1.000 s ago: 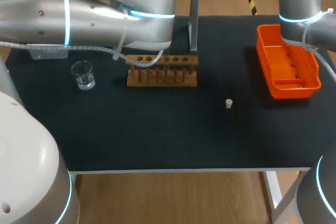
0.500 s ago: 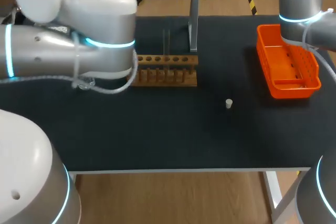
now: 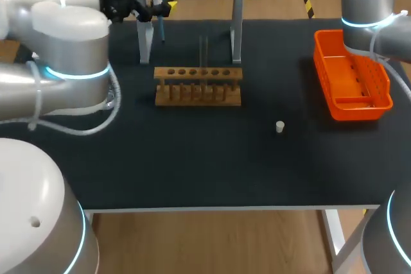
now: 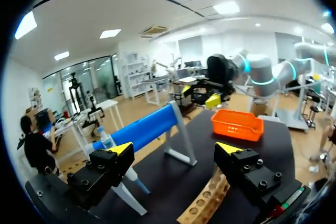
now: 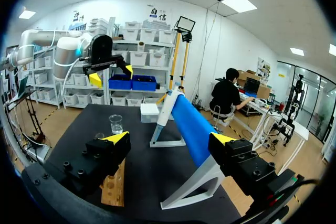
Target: Invert the test tube, pick up the pipette, mount the tip to pipette, aspirate from beaker and dispense into the tube, eject the tip, return the pipette, and cap with the stopper.
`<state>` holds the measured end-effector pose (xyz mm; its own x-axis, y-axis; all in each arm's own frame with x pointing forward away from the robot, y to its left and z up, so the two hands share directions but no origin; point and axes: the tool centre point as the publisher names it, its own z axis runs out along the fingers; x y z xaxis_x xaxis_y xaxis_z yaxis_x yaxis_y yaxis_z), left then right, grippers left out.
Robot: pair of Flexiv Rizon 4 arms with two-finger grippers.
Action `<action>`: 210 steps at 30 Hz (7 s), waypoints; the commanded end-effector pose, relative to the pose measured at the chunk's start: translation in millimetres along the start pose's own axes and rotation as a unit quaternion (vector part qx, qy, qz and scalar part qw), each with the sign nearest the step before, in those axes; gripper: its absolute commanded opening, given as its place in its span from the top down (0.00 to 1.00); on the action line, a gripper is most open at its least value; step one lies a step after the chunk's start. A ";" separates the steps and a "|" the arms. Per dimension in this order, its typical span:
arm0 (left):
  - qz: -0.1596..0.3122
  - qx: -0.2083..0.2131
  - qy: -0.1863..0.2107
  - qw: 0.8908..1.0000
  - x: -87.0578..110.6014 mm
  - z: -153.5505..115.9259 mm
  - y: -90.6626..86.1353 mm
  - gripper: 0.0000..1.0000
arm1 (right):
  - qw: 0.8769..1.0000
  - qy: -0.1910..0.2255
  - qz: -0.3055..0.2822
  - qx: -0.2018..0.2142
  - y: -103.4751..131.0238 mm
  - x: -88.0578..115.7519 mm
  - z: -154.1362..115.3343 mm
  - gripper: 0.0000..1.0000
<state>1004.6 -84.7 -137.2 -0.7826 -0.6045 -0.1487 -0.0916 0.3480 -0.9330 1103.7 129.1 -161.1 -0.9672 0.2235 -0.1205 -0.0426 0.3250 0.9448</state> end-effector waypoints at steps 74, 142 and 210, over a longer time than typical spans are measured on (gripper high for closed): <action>0.015 -0.053 0.244 0.968 88.0 74.4 65.7 0.00 | 1.000 0.003 0.000 0.001 0.2 -1.5 -0.8 0.00; 0.039 -0.071 0.261 0.962 112.4 118.9 99.1 0.00 | 1.000 0.003 0.000 0.001 0.2 -1.5 -0.8 0.00; 0.080 -0.075 0.266 0.958 104.2 118.3 105.9 0.00 | 1.000 0.001 -0.015 0.016 2.2 16.3 -24.4 0.00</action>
<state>985.1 -196.7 -290.1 -0.9929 -0.1021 -0.0616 -0.0017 0.5287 -0.8488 1100.7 126.5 -162.6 -0.9664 0.2088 -0.1501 -0.0693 0.3506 0.9340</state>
